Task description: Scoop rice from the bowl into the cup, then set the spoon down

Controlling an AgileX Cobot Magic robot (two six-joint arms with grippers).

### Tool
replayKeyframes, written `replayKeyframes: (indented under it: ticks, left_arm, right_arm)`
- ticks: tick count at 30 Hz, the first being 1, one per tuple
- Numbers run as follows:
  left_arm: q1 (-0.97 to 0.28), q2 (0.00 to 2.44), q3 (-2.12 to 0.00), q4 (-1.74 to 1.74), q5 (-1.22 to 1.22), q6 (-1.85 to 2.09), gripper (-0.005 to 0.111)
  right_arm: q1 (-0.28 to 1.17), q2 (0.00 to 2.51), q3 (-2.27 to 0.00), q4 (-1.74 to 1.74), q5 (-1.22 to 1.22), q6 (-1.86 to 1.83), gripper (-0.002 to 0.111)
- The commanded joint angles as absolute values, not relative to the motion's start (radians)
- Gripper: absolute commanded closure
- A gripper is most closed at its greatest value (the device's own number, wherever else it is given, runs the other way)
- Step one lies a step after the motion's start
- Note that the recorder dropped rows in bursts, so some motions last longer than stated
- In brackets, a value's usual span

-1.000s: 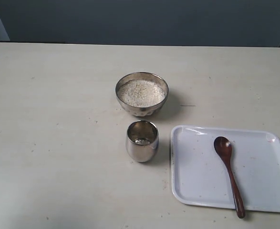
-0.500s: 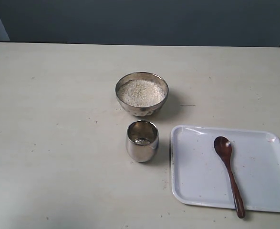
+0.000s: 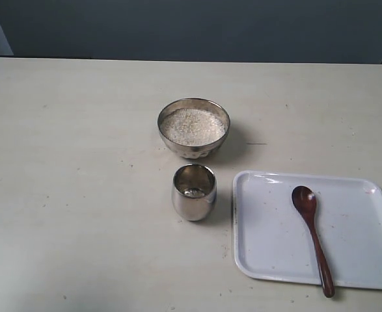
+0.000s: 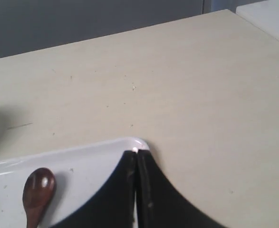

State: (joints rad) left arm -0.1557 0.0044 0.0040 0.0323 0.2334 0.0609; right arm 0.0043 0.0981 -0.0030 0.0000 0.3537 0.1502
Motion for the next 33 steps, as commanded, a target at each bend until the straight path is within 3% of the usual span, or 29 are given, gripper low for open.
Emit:
replayKeyframes:
  ticks: [1,33]
  left_arm:
    - [-0.161,0.0,0.0,0.036,0.232,0.054,0.106]
    - [-0.161,0.0,0.0,0.036,0.232,0.054,0.106]
  right_arm:
    - [-0.001,0.093,0.0,0.069,0.303,0.02,0.108]
    - [0.0,0.0,0.0,0.133,0.311,-0.009,0.108]
